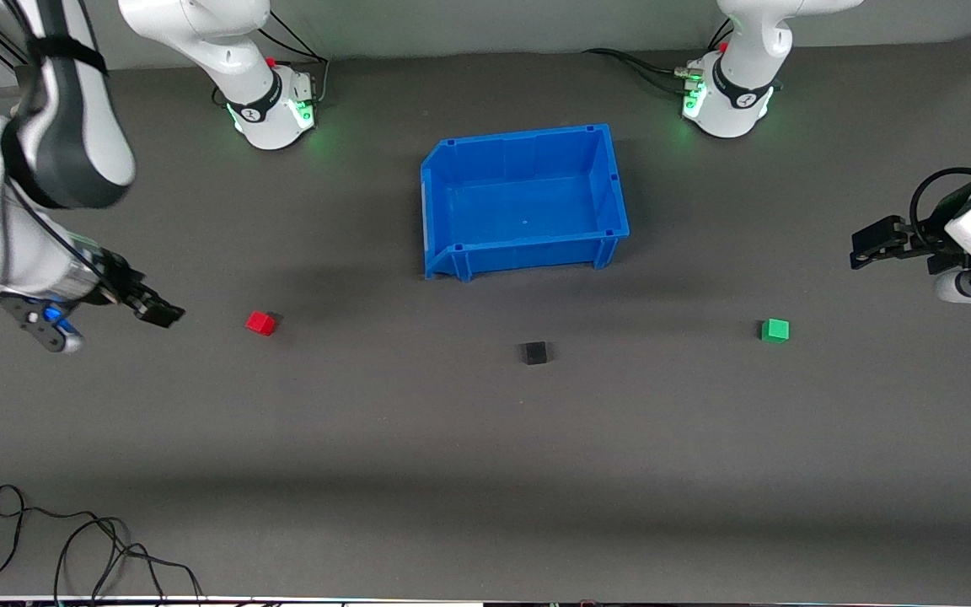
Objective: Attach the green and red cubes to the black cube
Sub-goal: 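Reach the open right gripper down over the red cube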
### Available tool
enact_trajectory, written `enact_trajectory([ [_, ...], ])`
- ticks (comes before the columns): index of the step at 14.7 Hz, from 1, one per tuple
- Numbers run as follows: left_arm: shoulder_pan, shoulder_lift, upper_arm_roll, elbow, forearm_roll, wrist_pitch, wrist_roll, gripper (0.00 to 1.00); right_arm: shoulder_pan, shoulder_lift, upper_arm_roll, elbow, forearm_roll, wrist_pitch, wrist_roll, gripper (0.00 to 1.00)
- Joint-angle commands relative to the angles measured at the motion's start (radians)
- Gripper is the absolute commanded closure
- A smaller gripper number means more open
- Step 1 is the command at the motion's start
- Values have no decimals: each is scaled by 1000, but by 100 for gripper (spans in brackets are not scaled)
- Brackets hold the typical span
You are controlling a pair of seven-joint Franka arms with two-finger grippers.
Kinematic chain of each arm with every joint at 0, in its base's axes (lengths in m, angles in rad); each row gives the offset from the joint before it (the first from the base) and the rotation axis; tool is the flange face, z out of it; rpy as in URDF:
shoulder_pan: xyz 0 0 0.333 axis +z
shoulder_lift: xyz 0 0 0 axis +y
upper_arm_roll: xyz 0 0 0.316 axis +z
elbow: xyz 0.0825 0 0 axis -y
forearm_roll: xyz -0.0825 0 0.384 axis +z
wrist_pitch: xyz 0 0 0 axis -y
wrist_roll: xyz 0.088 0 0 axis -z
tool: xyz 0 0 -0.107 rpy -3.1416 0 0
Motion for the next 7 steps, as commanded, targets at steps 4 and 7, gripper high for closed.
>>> enact_trajectory([
  [4, 64, 5, 16, 6, -10, -48, -324, 0, 35, 99, 9, -204, 7, 300, 463, 0],
  [7, 68, 31, 18, -2, -10, -52, -579, 0, 29, 159, 15, -223, -1, 370, 576, 1],
])
